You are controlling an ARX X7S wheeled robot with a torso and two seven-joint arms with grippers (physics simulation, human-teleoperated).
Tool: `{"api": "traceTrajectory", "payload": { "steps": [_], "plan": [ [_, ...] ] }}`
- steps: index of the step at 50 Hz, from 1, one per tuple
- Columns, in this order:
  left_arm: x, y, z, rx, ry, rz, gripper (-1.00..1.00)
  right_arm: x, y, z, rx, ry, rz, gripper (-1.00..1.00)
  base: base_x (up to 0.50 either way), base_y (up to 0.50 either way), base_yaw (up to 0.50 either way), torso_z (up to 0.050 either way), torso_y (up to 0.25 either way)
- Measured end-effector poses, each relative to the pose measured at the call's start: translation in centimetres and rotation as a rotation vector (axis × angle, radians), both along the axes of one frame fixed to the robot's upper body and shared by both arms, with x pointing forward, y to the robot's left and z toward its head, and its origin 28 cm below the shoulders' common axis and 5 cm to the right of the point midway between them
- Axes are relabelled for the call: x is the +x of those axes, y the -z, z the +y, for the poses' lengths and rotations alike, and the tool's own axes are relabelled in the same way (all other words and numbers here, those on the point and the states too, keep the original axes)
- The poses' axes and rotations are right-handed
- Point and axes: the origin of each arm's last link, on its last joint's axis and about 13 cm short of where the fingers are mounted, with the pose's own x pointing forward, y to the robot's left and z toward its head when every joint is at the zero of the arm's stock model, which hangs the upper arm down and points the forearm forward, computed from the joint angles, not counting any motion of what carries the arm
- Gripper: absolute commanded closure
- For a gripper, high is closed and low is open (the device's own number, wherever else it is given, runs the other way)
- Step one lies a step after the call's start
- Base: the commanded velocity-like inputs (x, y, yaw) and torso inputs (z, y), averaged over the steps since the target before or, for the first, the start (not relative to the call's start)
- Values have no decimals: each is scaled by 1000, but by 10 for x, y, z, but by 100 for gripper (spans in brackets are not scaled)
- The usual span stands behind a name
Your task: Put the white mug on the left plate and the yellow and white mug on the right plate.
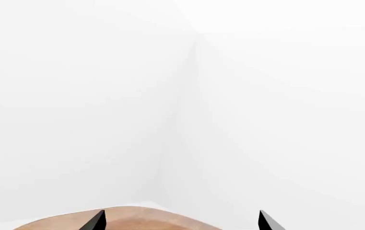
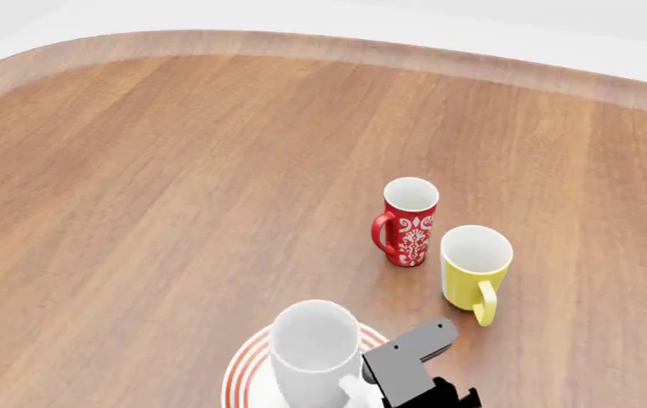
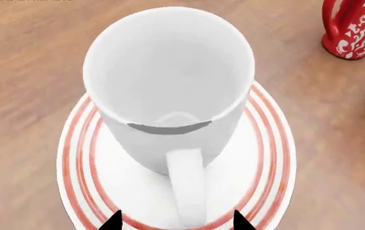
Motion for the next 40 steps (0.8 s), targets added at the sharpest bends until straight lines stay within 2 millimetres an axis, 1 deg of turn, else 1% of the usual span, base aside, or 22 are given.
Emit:
{"api": "traceTrajectory", "payload": {
  "steps": [6, 12, 17, 22, 30, 40],
  "plan": [
    [0, 0, 0, -1, -1, -1, -100, -17, 0, -8, 17, 9, -7, -100, 0, 0, 0, 0, 0],
    [0, -1, 0, -2, -1, -2, -100, -37, -4, -20, 43, 33, -25, -100, 0, 0, 0, 0, 0],
    [1, -1, 0, -2, 1, -1, -100, -52, -12, -30, 81, 53, -68, -100, 0, 0, 0, 0, 0],
    [3, -2, 0, -2, 3, -1, -100, -63, -25, -36, 135, 80, -150, -100, 0, 0, 0, 0, 0],
    [4, -2, 0, -4, 6, -3, -100, -68, -46, -41, 213, 152, -329, -100, 0, 0, 0, 0, 0],
    [4, -3, 0, -7, 8, -6, -100, -61, -65, -44, 285, 291, -464, -100, 0, 0, 0, 0, 0]
  ]
}}
